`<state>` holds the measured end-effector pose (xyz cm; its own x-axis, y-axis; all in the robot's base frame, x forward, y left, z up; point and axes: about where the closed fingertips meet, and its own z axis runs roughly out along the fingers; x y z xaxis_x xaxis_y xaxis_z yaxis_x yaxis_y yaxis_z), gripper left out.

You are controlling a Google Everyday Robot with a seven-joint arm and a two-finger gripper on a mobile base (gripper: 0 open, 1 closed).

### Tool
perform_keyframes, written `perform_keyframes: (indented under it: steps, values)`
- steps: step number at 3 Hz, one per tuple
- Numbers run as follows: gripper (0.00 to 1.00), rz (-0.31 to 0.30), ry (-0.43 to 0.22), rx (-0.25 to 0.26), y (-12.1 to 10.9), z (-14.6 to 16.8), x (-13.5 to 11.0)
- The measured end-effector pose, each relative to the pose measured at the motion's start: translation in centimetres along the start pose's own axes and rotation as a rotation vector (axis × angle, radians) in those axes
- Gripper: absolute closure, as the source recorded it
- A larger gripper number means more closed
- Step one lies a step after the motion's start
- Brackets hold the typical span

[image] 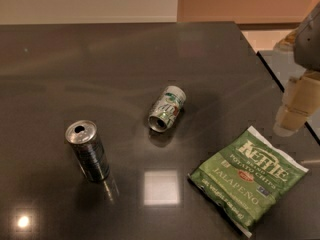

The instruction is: Pick 7up can

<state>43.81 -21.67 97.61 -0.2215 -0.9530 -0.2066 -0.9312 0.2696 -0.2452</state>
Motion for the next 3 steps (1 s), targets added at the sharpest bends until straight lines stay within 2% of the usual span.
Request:
perform_keyframes:
  steps: [2, 3]
  values:
    - [0.00, 0.000, 0.000, 0.000, 0.0, 0.0, 0.0]
    - [0.00, -0.081, -0.020, -0.007, -1.8, 1.2, -1.8]
